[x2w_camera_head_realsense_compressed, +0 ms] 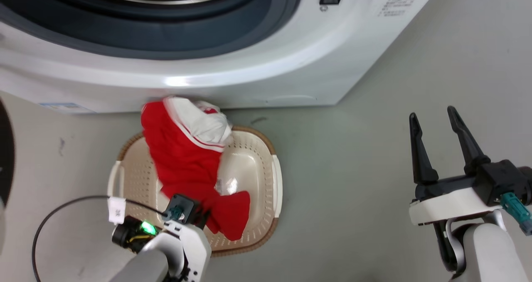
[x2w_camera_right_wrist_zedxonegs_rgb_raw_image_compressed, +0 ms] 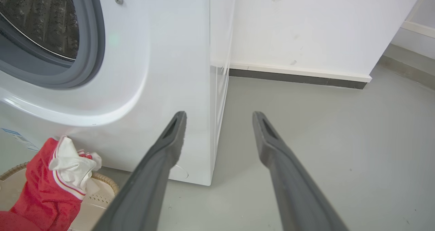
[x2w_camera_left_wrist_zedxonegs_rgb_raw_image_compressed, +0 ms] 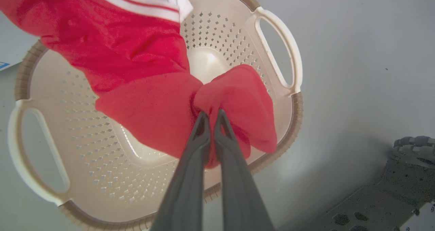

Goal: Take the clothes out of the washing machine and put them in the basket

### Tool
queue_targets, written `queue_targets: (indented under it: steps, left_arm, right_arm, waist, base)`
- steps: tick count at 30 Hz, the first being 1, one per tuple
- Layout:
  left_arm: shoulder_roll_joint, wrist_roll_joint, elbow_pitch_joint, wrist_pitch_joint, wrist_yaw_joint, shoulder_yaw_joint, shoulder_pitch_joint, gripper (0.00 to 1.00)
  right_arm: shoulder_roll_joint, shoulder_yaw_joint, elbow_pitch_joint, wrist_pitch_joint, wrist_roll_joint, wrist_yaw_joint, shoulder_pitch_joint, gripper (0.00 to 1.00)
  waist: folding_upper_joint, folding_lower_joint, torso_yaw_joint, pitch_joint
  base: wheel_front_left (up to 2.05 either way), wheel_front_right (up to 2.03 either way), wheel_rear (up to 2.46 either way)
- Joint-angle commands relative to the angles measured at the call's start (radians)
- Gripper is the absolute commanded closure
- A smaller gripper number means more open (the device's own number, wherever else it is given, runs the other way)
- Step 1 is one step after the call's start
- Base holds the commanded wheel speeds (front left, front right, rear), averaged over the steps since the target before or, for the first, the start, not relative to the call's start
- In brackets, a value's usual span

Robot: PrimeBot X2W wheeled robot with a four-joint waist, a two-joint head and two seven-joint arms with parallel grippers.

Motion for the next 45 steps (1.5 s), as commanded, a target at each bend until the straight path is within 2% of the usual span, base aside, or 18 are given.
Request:
queue_targets:
  steps: [1, 11, 13, 21, 27, 28, 29, 36, 45]
  left_arm:
    - [-0.003, 0.011, 0.013, -0.005, -0.005, -0.002, -0.024, 1.00]
    - [-0.065, 0.020, 0.300, -0.108, -0.010, 0.021, -0.222, 1.00]
    - [-0.074, 0.015, 0.394, -0.140, -0.009, 0.038, -0.298, 1.00]
    - [-0.081, 0.003, 0.517, -0.175, -0.015, 0.058, -0.390, 1.00]
    - [-0.093, -0.011, 0.551, -0.186, -0.019, 0.066, -0.404, 1.00]
    - [-0.097, -0.014, 0.553, -0.189, -0.020, 0.069, -0.400, 0.89]
    - [-0.100, -0.023, 0.555, -0.192, -0.021, 0.076, -0.395, 0.00]
    - [-0.111, -0.026, 0.543, -0.197, -0.027, 0.088, -0.363, 0.00]
    - [-0.079, 0.013, 0.359, -0.196, 0.001, 0.152, -0.259, 0.00]
  right_arm:
    - [0.000, 0.003, -0.006, -0.002, 0.000, -0.001, -0.014, 0.00]
    - [0.000, 0.001, -0.034, -0.002, 0.000, -0.001, -0.052, 0.00]
    - [0.000, -0.004, -0.046, -0.002, 0.009, -0.001, -0.065, 0.00]
    - [0.000, 0.003, -0.065, -0.002, 0.027, -0.001, -0.074, 0.00]
    - [0.000, 0.005, -0.058, -0.002, 0.033, -0.001, -0.082, 0.00]
    - [0.000, 0.003, -0.056, -0.002, 0.032, -0.001, -0.081, 0.00]
    - [0.000, 0.002, -0.055, -0.002, 0.031, -0.001, -0.082, 0.00]
    - [0.000, -0.008, -0.040, -0.002, 0.024, -0.001, -0.073, 0.00]
    - [0.000, -0.032, -0.002, -0.002, 0.015, -0.001, -0.033, 0.00]
  waist:
    - [-0.0001, -0.0002, -0.023, 0.042]
    - [-0.0001, -0.0002, -0.065, 0.202]
    - [-0.0001, -0.0002, -0.083, 0.257]
    - [-0.0001, -0.0002, -0.111, 0.324]
    - [-0.0001, -0.0002, -0.111, 0.329]
    - [-0.0001, -0.0002, -0.109, 0.325]
    - [-0.0001, -0.0002, -0.107, 0.320]
    - [-0.0001, -0.0002, -0.089, 0.245]
    - [-0.0001, -0.0002, -0.048, 0.065]
  base:
    - [0.00, 0.00, 0.00]
    - [0.00, 0.00, 0.00]
    - [0.00, 0.00, 0.00]
    - [0.00, 0.00, 0.00]
    - [0.00, 0.00, 0.00]
    - [0.00, 0.00, 0.00]
    - [0.00, 0.00, 0.00]
    - [0.00, 0.00, 0.00]
    - [0.00, 0.00, 0.00]
